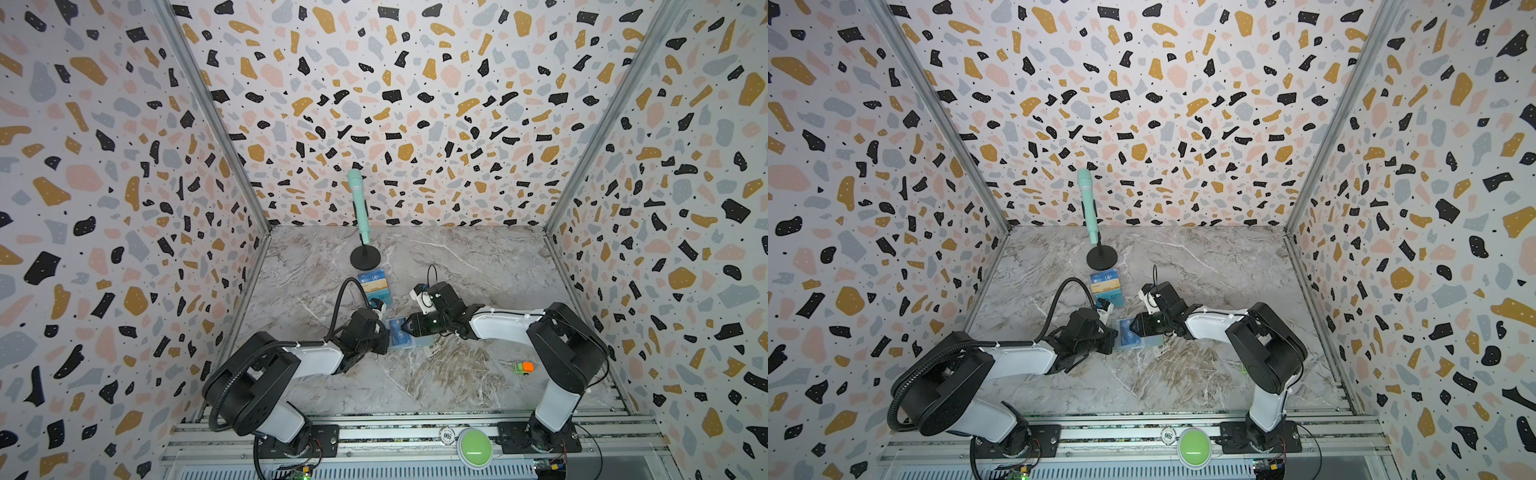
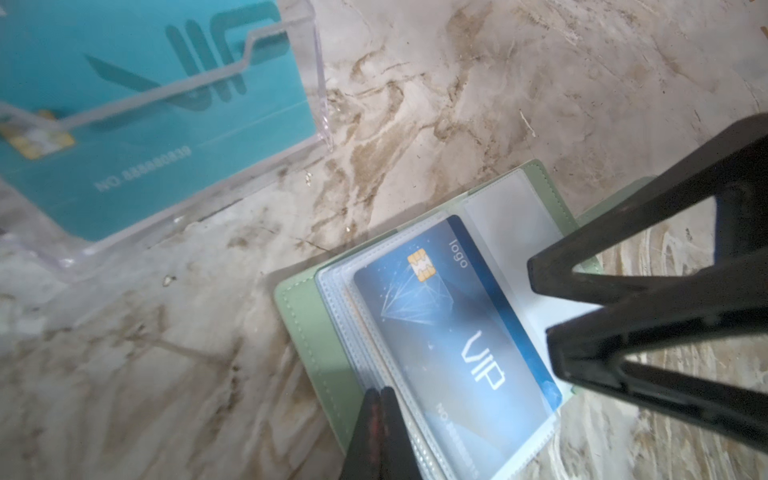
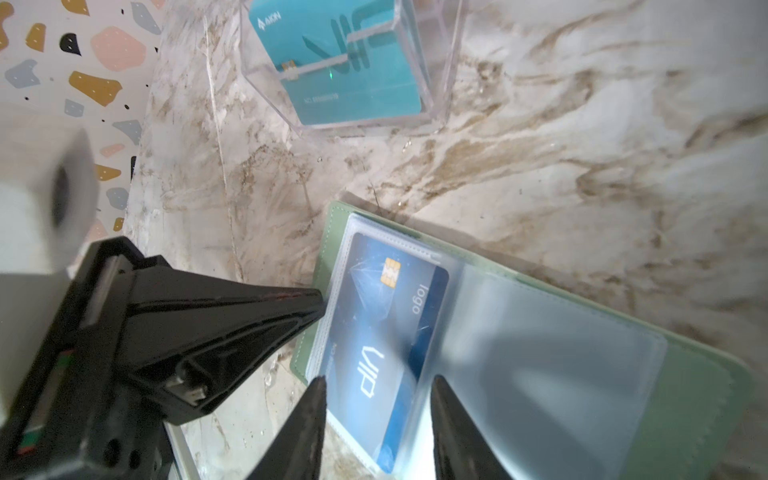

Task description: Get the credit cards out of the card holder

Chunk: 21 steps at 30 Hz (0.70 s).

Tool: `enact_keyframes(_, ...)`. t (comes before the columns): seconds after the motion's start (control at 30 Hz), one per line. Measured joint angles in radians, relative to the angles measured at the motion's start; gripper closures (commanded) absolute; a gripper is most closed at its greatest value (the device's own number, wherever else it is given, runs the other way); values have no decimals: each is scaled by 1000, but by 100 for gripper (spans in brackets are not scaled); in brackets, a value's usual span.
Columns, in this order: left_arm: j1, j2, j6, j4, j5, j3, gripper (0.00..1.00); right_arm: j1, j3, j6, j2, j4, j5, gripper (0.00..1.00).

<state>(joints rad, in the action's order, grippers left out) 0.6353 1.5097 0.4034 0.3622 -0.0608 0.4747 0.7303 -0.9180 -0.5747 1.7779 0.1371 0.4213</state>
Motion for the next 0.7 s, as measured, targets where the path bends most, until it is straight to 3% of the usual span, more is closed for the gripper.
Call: enact_keyframes(0.7,0,23,1,35,18,-4,99,-41,87,-56,30,163,182,60)
